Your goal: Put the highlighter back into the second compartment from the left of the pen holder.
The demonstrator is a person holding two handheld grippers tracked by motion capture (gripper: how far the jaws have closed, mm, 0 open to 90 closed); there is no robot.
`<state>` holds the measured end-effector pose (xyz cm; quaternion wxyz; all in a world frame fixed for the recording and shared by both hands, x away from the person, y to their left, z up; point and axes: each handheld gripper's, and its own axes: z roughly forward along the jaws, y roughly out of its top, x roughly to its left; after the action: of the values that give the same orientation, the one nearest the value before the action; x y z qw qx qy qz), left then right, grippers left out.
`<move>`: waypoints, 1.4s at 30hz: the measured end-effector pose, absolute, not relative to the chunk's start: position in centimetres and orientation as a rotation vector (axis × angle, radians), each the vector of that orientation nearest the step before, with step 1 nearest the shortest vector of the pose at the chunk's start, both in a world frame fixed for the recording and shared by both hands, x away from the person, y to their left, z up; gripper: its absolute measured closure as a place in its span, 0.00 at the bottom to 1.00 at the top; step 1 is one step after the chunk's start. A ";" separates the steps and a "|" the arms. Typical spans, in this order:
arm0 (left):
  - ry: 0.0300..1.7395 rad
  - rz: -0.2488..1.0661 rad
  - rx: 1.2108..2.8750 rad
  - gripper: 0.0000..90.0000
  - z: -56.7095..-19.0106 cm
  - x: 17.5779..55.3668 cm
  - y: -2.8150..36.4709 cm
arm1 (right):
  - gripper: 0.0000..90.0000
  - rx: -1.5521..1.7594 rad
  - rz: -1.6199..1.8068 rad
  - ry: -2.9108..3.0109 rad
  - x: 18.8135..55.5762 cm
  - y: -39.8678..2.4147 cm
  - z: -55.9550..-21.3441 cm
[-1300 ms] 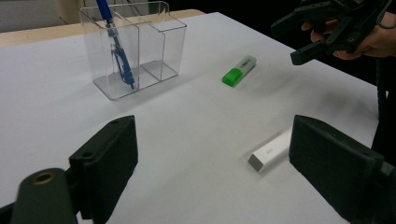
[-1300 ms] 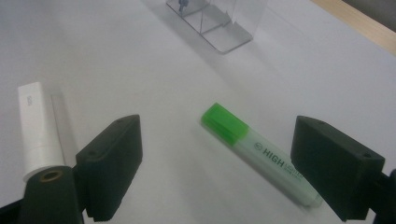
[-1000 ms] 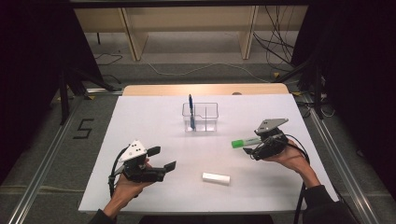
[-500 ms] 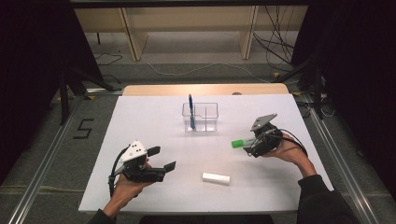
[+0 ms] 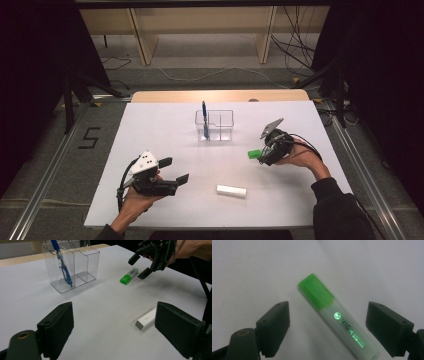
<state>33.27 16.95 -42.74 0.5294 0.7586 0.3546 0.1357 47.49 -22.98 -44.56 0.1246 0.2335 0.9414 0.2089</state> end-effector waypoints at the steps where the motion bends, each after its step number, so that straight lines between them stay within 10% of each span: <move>1: 0.849 0.324 1.810 0.17 -42.7 33.2 17.0 | 0.23 0.680 0.604 2.749 47.6 -22.9 -44.6; 42: 0.845 0.328 1.819 0.17 -42.7 33.3 17.0 | 0.38 0.665 0.417 2.869 49.9 -21.8 -45.9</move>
<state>33.29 17.02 -42.74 0.5268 0.7608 0.3534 0.1371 49.88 -21.75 -45.92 0.0836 0.2229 0.9612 0.1396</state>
